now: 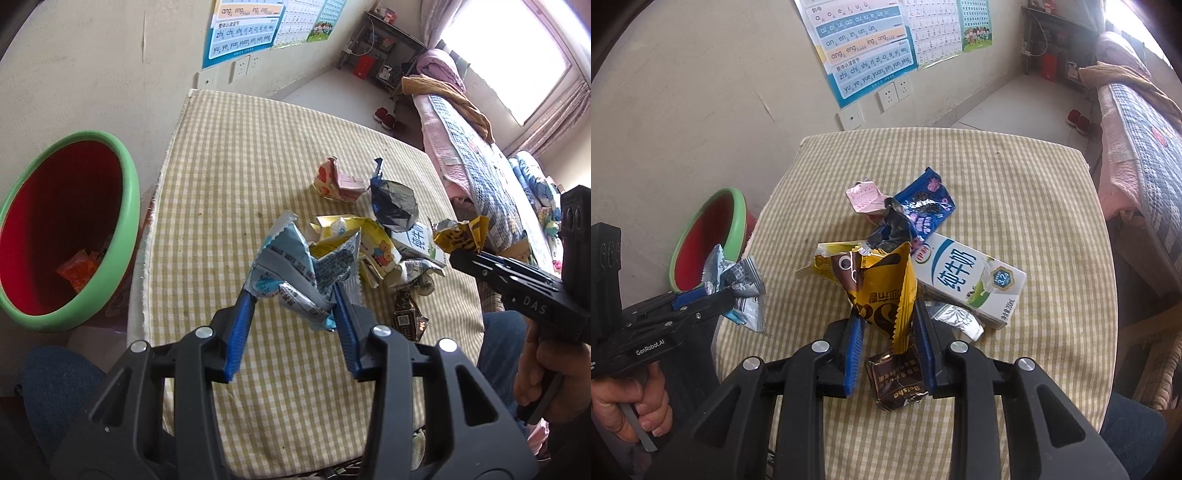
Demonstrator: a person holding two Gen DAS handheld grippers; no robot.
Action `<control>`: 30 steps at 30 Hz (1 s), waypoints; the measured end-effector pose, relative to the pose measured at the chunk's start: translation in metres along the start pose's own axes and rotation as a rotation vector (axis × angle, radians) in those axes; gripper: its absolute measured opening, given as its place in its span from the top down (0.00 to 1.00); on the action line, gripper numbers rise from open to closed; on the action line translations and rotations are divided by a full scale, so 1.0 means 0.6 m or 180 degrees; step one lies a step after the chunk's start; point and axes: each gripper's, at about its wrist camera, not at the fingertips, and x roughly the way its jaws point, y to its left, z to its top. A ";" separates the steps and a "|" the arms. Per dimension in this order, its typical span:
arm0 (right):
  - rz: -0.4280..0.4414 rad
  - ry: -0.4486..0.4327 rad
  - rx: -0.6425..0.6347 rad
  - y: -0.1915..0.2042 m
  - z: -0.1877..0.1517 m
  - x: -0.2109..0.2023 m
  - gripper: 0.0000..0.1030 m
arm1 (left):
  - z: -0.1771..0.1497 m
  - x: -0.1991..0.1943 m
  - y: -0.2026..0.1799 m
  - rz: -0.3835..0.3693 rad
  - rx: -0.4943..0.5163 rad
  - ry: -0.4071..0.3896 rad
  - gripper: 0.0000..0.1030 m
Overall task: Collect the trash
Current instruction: 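Carry the blue-white wrapper and yellow snack bag over the red bin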
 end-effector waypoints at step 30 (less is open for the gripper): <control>0.0676 -0.0050 -0.1291 0.377 0.111 0.120 0.73 | 0.039 -0.149 0.314 0.0724 -0.0851 -0.0463 0.60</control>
